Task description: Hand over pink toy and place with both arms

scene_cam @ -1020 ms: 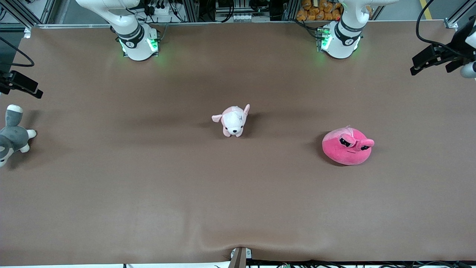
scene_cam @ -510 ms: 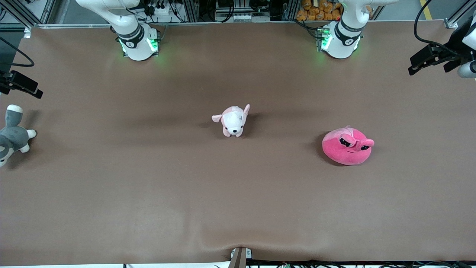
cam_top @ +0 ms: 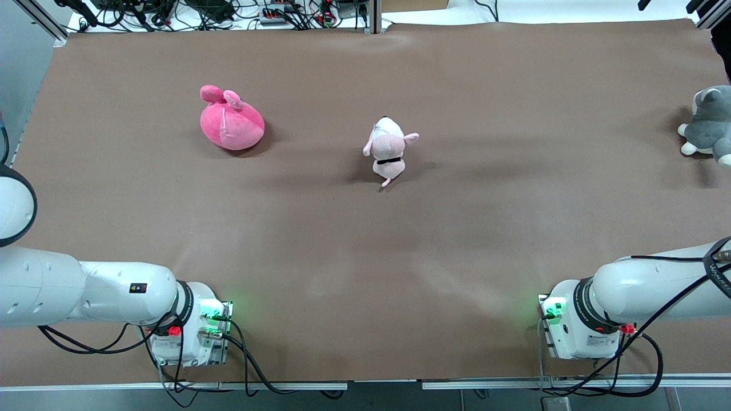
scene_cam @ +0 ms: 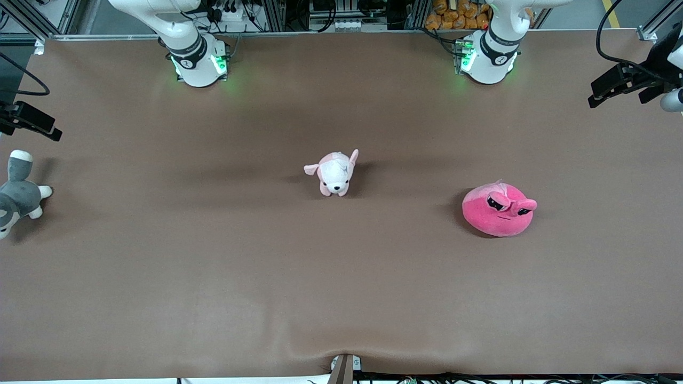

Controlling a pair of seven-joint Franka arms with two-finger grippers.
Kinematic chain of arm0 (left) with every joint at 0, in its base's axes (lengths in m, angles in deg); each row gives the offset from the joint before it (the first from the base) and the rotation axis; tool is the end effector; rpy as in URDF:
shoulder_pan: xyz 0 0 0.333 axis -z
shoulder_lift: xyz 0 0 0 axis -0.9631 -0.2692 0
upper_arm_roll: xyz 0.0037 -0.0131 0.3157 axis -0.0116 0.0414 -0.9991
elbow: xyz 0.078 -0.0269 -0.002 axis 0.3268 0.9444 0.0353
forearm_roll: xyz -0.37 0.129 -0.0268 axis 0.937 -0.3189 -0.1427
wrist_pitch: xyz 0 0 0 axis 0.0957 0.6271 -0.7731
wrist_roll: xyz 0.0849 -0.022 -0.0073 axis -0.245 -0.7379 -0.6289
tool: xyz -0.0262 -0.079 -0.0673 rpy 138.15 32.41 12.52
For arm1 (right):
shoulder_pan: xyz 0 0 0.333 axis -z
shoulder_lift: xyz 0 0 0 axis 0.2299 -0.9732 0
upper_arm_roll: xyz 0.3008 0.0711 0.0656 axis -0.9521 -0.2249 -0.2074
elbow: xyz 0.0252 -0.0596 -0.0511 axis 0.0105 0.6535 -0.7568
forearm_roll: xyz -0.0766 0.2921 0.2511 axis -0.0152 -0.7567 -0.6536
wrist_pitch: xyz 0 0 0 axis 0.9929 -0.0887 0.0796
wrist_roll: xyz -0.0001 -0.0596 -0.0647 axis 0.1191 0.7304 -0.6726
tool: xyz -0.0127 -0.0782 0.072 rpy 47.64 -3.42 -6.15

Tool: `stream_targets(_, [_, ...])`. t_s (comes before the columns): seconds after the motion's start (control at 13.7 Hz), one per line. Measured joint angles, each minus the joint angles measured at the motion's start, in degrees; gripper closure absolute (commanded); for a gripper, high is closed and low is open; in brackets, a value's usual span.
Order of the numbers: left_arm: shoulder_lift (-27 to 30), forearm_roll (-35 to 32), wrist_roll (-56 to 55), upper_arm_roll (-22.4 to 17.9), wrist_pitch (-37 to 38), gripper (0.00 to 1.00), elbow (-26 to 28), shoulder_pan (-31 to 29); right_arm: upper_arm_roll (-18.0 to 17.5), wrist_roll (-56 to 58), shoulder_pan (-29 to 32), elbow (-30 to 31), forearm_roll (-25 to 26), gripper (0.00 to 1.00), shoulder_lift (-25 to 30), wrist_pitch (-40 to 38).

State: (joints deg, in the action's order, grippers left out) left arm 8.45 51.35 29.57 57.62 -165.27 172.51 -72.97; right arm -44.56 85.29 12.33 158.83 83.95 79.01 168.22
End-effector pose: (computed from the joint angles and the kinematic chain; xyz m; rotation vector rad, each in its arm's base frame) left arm 0.5032 -0.0297 0.6716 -3.0946 -0.1206 0.0635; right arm 0.5378 -0.0494 0.6462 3.1328 -0.2281 -0.0470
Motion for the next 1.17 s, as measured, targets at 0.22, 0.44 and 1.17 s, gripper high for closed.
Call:
stream_targets(0.22, [-0.2, 0.0, 0.0, -0.2, 0.0, 0.00, 0.3, -0.2, 0.0, 0.0, -0.1, 0.0, 0.0, 0.00, 0.0, 0.0])
stream_targets(0.44, [-0.4, 2.6, -0.1, -0.3, -0.1, 0.00, 1.5, -2.6, -0.2, 0.0, -0.6, 0.0, -0.1, 0.00, 0.0, 0.0])
stream_targets(1.17, [-2.1, 4.1, -12.4, 0.2, -1.2, 0.00, 4.3, -4.7, -0.3, 0.0, -1.1, -0.4, -0.3, 0.00, 0.0, 0.3])
